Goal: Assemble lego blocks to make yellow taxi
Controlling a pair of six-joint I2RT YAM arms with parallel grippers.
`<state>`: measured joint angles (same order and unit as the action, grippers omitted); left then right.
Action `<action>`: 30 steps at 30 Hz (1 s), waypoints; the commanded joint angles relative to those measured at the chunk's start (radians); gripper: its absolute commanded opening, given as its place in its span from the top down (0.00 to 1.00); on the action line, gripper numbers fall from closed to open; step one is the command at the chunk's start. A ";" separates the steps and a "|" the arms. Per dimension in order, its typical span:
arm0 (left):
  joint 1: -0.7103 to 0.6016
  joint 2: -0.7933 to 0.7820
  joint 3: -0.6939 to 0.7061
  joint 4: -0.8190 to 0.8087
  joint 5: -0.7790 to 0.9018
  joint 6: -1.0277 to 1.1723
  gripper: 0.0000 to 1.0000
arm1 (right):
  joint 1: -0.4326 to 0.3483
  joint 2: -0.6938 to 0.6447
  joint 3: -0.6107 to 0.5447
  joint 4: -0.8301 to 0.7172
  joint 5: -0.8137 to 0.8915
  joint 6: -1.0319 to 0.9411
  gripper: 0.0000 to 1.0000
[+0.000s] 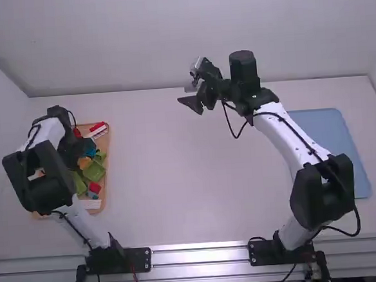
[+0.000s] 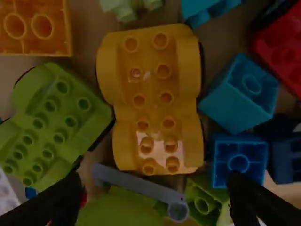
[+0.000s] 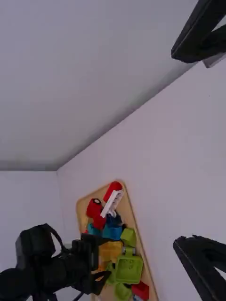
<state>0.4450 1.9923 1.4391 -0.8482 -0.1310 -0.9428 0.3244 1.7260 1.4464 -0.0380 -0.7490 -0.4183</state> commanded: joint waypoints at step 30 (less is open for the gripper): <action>0.045 0.013 -0.163 0.204 -0.099 -0.056 0.23 | 0.002 0.008 0.032 -0.005 -0.010 0.001 0.01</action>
<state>0.4873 1.9926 1.2999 -0.6407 -0.2054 -0.9852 0.3244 1.7260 1.4464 -0.0429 -0.7494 -0.4179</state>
